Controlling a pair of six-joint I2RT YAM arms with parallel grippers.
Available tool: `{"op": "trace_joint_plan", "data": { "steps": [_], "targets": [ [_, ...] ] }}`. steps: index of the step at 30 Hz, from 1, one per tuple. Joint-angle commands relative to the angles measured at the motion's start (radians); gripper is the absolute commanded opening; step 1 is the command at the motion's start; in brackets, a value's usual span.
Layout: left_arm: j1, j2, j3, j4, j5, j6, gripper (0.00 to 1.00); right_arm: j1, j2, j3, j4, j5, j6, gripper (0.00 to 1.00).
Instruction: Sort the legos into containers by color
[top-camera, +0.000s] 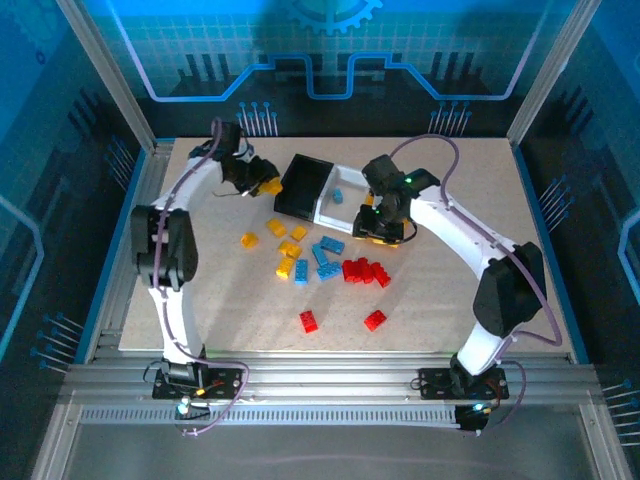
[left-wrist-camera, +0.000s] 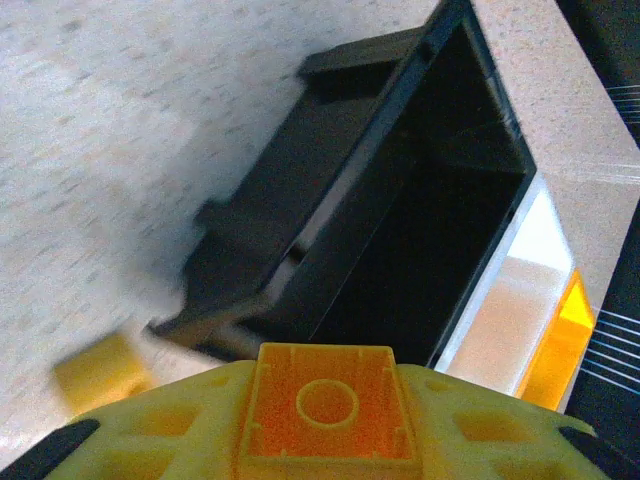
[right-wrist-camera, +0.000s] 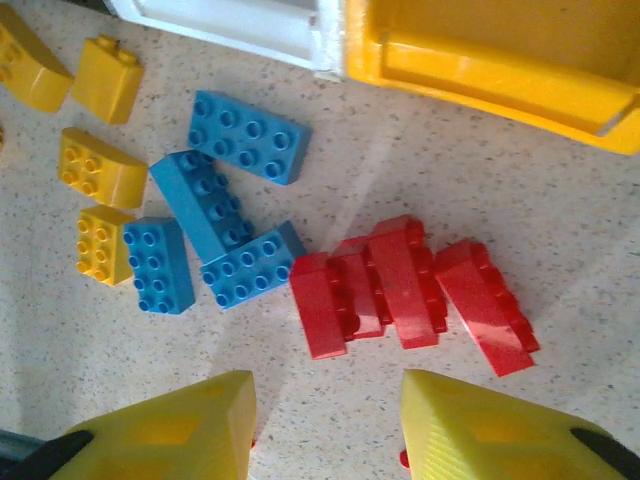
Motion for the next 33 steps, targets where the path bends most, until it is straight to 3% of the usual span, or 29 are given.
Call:
{"op": "trace_joint_plan", "data": {
  "steps": [1,6,9,17,22,26,33],
  "targets": [
    [-0.033,0.099,0.127,0.003,0.043,-0.078,0.4,-0.026,-0.034,-0.023,0.011,0.0,-0.022,0.44],
    [-0.084,0.236,0.327,-0.037,0.044,-0.093,0.4,-0.05,-0.021,-0.023,0.02,-0.017,-0.044,0.45],
    [-0.101,0.296,0.425,-0.079,0.044,-0.096,0.52,-0.056,-0.009,-0.01,0.018,-0.022,-0.058,0.46],
    [-0.108,0.234,0.4,-0.083,0.033,-0.089,0.6,-0.029,0.009,0.012,0.0,-0.034,-0.102,0.49],
    [-0.107,0.067,0.258,-0.098,0.013,-0.017,0.6,0.08,0.051,0.041,-0.041,-0.054,-0.158,0.53],
    [-0.097,-0.125,0.05,-0.13,-0.034,0.065,0.62,0.236,0.115,0.07,-0.08,-0.036,-0.178,0.57],
    [0.035,-0.502,-0.407,-0.124,-0.049,0.105,0.64,0.476,0.213,0.089,-0.096,0.0,-0.14,0.62]
  ]
}}
